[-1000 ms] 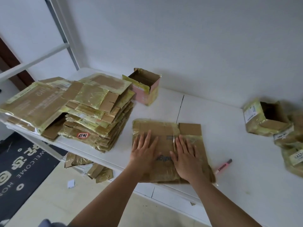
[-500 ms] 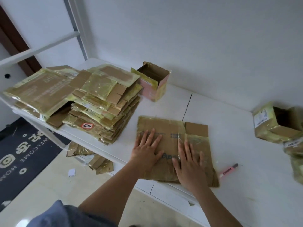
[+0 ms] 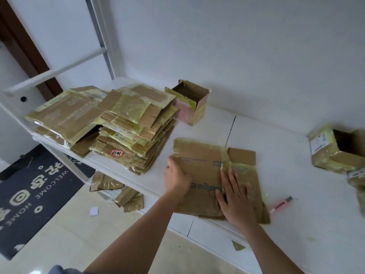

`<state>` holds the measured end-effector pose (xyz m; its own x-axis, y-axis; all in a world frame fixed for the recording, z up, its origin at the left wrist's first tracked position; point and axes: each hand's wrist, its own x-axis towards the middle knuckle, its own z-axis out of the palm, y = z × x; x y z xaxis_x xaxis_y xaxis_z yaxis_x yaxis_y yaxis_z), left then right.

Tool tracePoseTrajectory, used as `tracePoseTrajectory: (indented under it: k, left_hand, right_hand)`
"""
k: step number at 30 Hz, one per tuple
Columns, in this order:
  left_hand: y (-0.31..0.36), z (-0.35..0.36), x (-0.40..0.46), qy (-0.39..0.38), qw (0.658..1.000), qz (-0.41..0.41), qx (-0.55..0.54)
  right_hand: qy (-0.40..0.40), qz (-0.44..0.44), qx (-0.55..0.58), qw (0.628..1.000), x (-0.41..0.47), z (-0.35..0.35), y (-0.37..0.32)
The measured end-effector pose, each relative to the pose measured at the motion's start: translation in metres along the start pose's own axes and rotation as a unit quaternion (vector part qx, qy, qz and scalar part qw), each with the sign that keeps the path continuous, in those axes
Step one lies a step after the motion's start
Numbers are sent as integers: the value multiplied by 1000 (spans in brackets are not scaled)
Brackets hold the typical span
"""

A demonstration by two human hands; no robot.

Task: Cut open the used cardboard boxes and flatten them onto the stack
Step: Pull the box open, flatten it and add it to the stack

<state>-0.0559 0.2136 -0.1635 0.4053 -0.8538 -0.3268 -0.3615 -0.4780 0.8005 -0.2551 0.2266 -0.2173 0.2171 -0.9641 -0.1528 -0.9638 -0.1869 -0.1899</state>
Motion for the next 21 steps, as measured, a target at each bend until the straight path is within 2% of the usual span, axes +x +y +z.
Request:
tracePoseTrajectory:
  k: [4, 7, 9, 11, 14, 16, 19, 20, 21]
  left_hand:
    - [25, -17, -5, 66, 992, 21, -109]
    - [50, -30, -10, 65, 981, 50, -176]
    - [70, -39, -13, 66, 969, 76, -225]
    - [87, -51, -14, 87, 953, 90, -276]
    - [106, -70, -14, 113, 924, 57, -360]
    - [112, -80, -14, 119, 913, 37, -388]
    - [117, -89, -20, 106, 904, 52, -410]
    - [118, -92, -22, 109, 903, 60, -410]
    - [117, -96, -24, 115, 903, 65, -408]
  right_hand:
    - [6, 30, 38, 999, -4, -14, 0]
    - [89, 83, 56, 991, -7, -34, -11]
    - [170, 116, 105, 973, -9, -54, -24]
    - [255, 166, 180, 935, -11, -73, -38]
    - [335, 204, 325, 861, -13, -99, -57]
    - [322, 183, 466, 804, -9, -112, -69]
    - [278, 127, 641, 704, -1, -129, -79]
    - [281, 113, 659, 689, 3, -134, -81]
    - [289, 107, 656, 689, 6, -137, -83]
